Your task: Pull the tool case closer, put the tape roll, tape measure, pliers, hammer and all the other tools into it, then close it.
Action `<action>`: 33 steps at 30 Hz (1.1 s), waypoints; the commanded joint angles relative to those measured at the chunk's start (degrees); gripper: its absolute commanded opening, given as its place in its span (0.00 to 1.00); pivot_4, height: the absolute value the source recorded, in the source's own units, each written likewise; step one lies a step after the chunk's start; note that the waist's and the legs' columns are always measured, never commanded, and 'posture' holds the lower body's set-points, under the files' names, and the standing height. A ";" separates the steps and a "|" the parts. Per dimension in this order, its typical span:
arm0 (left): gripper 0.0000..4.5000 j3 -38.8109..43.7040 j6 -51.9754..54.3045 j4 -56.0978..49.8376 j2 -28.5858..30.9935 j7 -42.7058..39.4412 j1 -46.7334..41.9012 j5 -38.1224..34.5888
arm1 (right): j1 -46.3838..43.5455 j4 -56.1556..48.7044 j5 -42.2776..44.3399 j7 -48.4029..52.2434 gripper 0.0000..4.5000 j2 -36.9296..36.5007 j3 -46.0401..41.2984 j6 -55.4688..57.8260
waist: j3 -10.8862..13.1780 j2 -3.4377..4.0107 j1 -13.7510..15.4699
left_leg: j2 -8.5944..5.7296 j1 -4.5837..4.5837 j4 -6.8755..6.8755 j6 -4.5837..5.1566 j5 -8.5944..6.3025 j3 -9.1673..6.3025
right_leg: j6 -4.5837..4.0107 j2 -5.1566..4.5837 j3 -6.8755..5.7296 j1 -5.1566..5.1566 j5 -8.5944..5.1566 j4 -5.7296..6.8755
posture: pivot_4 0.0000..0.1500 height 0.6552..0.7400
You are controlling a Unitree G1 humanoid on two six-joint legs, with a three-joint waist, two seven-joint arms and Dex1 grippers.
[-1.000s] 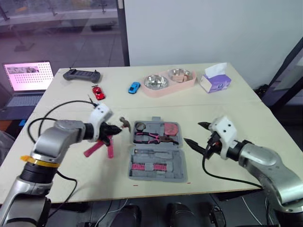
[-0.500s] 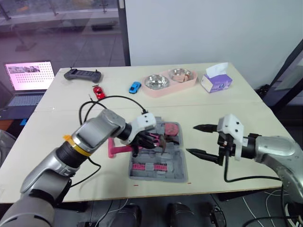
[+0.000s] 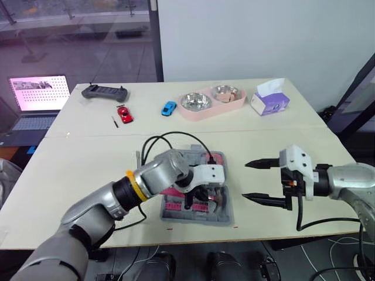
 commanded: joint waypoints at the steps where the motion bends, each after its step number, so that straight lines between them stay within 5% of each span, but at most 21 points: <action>1: 0.01 1.05 1.11 0.22 -2.76 0.30 -2.72 1.31 | 0.03 -2.04 -0.13 -1.10 1.00 0.27 -0.97 -1.11 | 0.00 0.01 -0.02 | 0.00 -0.04 0.08 0.05 -0.03 0.00 | 0.02 0.00 0.00 0.00 -0.01 0.01 | 1.00 1.00; 33: 0.01 -2.10 -6.72 11.93 -6.77 -1.72 -0.54 9.28 | 2.87 -4.96 0.23 -5.65 1.00 1.10 -0.98 0.21 | -0.03 0.06 0.18 | -0.10 -0.14 0.38 0.16 -0.10 -0.01 | 0.13 -0.07 -0.01 0.09 0.01 0.00 | 1.00 1.00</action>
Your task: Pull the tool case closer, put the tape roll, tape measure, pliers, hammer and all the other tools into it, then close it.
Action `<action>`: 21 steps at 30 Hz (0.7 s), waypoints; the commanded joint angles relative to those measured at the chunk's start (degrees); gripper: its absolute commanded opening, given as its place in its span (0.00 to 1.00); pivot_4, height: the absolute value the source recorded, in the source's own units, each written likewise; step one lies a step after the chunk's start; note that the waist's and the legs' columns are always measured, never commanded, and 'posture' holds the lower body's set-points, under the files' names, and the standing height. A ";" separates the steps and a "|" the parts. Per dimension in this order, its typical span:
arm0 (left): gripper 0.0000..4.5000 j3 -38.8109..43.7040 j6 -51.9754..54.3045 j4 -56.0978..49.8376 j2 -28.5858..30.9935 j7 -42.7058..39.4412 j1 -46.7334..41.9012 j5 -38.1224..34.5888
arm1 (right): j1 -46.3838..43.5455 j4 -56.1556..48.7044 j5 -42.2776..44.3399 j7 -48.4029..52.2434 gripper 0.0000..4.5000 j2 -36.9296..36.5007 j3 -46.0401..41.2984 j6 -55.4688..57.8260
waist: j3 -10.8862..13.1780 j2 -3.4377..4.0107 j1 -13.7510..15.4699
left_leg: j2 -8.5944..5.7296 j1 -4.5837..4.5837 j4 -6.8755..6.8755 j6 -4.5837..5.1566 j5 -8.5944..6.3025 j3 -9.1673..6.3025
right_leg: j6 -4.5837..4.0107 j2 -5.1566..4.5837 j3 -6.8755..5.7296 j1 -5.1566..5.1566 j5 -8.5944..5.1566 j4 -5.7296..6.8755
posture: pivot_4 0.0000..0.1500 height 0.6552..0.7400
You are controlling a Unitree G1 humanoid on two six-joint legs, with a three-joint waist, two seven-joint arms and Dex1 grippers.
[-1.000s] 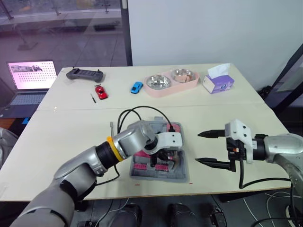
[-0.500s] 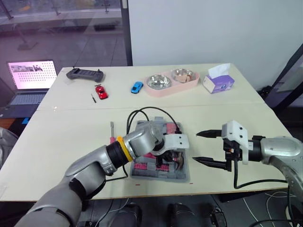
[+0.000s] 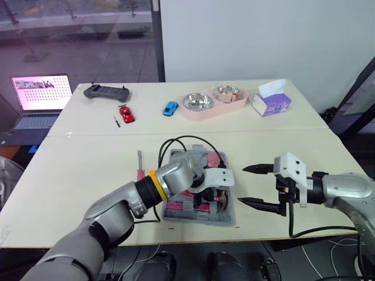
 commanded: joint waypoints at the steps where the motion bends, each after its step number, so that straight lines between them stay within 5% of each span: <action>1: 0.01 -0.08 -1.72 1.50 0.32 0.56 0.89 2.57 | -0.02 -1.98 0.62 -0.35 1.00 -0.05 -1.66 -0.46 | 0.00 0.00 0.02 | 0.00 0.02 0.00 0.00 0.00 0.00 | 0.00 0.00 0.00 0.02 0.00 0.00 | 1.00 1.00; 4: 0.01 -0.38 -4.66 1.40 0.85 0.57 0.84 3.57 | 0.02 -2.00 1.01 -0.36 1.00 -0.18 -1.60 0.25 | 0.00 0.00 0.04 | 0.00 0.13 0.00 0.02 -0.01 0.00 | 0.00 -0.01 0.00 0.14 0.00 -0.02 | 1.00 1.00; 5: 0.21 -0.51 -5.87 1.28 1.11 0.59 0.80 4.07 | 0.07 -2.04 1.33 -0.36 1.00 -0.28 -1.60 0.81 | 0.00 0.00 0.05 | 0.00 0.20 -0.01 0.03 -0.02 0.00 | 0.01 -0.01 0.00 0.22 0.00 -0.03 | 1.00 1.00; 12: 0.93 3.45 -4.83 -5.18 2.47 -0.63 -0.11 4.74 | 0.40 -2.15 1.93 -0.16 1.00 -0.39 -1.65 1.76 | 0.00 0.00 -0.17 | 0.01 0.35 -0.02 0.16 -0.11 -0.03 | 0.07 -0.04 -0.02 0.42 -0.04 -0.18 | 1.00 1.00; 21: 0.93 14.39 -2.27 -17.59 9.08 -2.76 2.41 -0.13 | -0.74 -1.80 1.39 -0.99 1.00 0.38 -0.76 1.31 | 0.02 0.04 -0.34 | 0.01 0.32 -0.03 0.16 -0.11 -0.02 | 0.09 -0.01 -0.02 0.35 -0.04 -0.15 | 1.00 1.00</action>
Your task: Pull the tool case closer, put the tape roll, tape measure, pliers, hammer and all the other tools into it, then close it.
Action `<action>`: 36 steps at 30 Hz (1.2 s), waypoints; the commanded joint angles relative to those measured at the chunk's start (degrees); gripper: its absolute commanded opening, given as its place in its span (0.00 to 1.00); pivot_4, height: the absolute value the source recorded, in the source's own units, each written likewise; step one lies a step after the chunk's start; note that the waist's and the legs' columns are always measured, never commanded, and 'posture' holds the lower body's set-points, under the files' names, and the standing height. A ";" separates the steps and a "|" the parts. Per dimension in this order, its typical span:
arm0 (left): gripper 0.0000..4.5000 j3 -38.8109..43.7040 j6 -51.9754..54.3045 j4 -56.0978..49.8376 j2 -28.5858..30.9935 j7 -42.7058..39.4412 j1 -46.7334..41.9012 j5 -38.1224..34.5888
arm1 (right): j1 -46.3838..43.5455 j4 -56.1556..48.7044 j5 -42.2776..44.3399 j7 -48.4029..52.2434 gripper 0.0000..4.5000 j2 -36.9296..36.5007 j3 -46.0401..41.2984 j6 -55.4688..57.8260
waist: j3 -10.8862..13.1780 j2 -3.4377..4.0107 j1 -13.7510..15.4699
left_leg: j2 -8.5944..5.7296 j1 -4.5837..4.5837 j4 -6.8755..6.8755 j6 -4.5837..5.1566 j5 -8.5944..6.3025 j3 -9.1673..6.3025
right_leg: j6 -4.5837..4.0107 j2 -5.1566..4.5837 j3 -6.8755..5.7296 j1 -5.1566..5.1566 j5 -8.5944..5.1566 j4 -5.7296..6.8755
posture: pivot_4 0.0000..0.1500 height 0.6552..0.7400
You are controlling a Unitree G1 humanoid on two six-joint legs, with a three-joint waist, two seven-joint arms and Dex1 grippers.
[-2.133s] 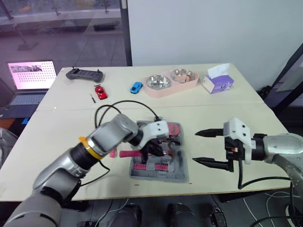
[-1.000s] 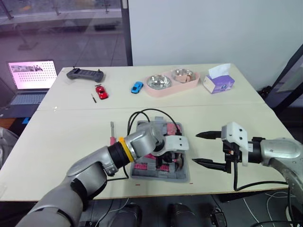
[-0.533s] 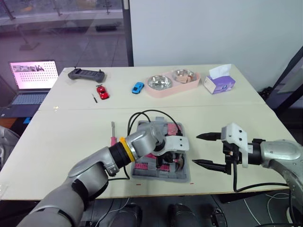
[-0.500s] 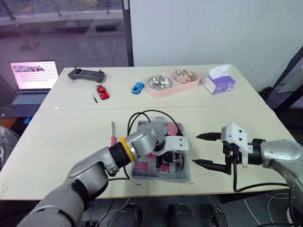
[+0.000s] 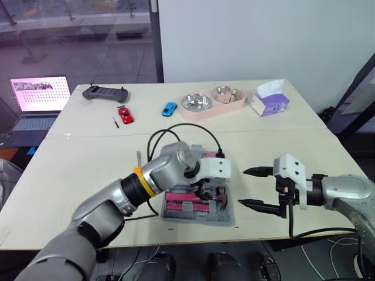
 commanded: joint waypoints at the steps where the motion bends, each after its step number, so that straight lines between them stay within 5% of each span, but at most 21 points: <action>1: 0.93 8.39 -1.57 -4.97 2.26 0.47 2.76 -3.85 | -1.18 -1.81 0.27 -0.90 1.00 0.52 -0.67 -0.75 | -0.01 0.02 -0.04 | 0.01 0.00 -0.01 0.00 0.00 0.00 | 0.00 -0.01 0.00 -0.01 0.00 0.00 | 1.00 1.00; 9: 0.89 24.92 -16.65 -6.75 6.35 2.56 21.33 -13.47 | -0.67 -2.87 0.14 -2.72 1.00 1.11 -0.46 -0.58 | -0.02 0.08 0.07 | 0.03 0.03 -0.02 -0.02 0.00 -0.01 | -0.02 -0.07 0.02 -0.01 0.00 -0.01 | 1.00 1.00; 11: 0.75 27.70 -16.34 -8.22 6.06 2.05 25.90 -17.01 | -0.56 -2.95 0.10 -3.17 1.00 1.26 -0.40 -0.51 | -0.02 0.07 0.10 | 0.03 0.02 -0.01 -0.03 0.00 -0.02 | -0.03 -0.08 0.02 0.00 0.00 -0.03 | 1.00 1.00; 17: 0.05 26.34 -21.92 -7.28 4.49 3.19 31.32 -16.62 | -0.92 -3.23 0.20 -4.27 1.00 1.66 0.08 -0.02 | -0.02 0.08 1.28 | 0.01 0.01 0.02 -0.03 -0.01 0.00 | -0.13 -0.11 0.02 0.04 -0.01 -0.09 | 1.00 1.00; 18: 0.01 25.83 -22.81 -6.44 4.17 3.44 31.82 -16.18 | -0.90 -3.29 0.19 -4.38 1.00 1.65 0.12 0.02 | -0.03 0.09 1.42 | 0.02 0.02 0.02 -0.03 -0.01 0.01 | -0.17 -0.11 0.02 0.05 -0.03 -0.10 | 1.00 1.00; 36: 0.01 19.74 -34.73 10.19 0.74 7.07 31.35 -7.65 | 2.03 -6.42 1.13 -6.09 1.00 0.87 -2.33 2.79 | -0.03 0.10 1.52 | 0.02 0.02 0.00 -0.02 -0.02 0.02 | -0.13 -0.09 0.02 0.05 -0.01 -0.12 | 1.00 1.00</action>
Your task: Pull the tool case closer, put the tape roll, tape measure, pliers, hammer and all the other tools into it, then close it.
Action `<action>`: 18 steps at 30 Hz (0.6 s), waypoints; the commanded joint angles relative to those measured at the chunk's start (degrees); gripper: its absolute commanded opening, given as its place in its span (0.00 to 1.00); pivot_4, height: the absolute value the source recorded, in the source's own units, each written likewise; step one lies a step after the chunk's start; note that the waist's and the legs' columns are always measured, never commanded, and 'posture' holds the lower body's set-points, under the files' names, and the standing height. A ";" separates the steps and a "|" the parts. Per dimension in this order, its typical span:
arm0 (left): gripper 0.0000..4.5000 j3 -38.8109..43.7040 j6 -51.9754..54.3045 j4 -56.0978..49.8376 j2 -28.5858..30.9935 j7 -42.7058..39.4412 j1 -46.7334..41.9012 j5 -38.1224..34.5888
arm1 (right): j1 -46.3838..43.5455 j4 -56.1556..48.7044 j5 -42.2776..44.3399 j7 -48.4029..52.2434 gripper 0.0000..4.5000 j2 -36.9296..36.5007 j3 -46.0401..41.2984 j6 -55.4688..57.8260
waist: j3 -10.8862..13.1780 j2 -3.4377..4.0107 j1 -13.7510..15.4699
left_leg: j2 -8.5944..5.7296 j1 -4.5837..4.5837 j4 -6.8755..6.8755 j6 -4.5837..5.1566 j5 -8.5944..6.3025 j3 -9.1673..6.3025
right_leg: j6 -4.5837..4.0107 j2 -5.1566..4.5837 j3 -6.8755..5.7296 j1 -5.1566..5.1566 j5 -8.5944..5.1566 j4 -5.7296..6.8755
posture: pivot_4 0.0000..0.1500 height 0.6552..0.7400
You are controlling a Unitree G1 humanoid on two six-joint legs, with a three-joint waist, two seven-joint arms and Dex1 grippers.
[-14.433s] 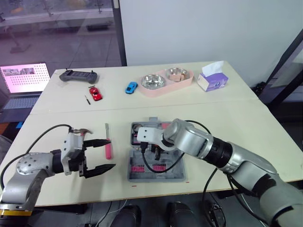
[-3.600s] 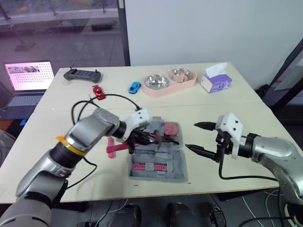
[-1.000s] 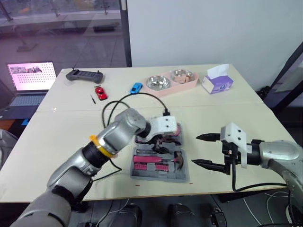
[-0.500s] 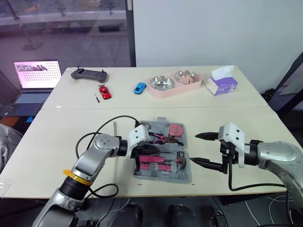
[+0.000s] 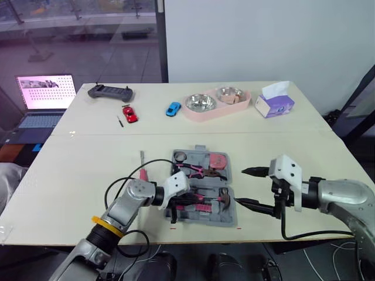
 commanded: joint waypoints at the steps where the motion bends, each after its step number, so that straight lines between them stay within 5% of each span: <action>1: 0.01 -0.25 -2.25 2.06 -0.91 1.43 -0.97 1.73 | -0.19 -2.01 0.95 -0.30 1.00 -0.54 -2.19 0.33 | -0.01 0.01 0.04 | 0.00 0.00 0.00 0.00 0.00 0.00 | 0.00 0.00 0.00 0.01 0.00 0.00 | 1.00 1.00; 18: 0.01 3.96 8.10 -5.24 -1.47 -4.35 -3.70 -7.76 | 0.47 -2.88 1.57 0.06 1.00 -0.88 -2.61 1.57 | 0.00 0.01 -0.04 | 0.00 0.00 0.00 0.01 0.00 0.00 | 0.01 0.01 -0.01 0.03 0.00 -0.02 | 1.00 1.00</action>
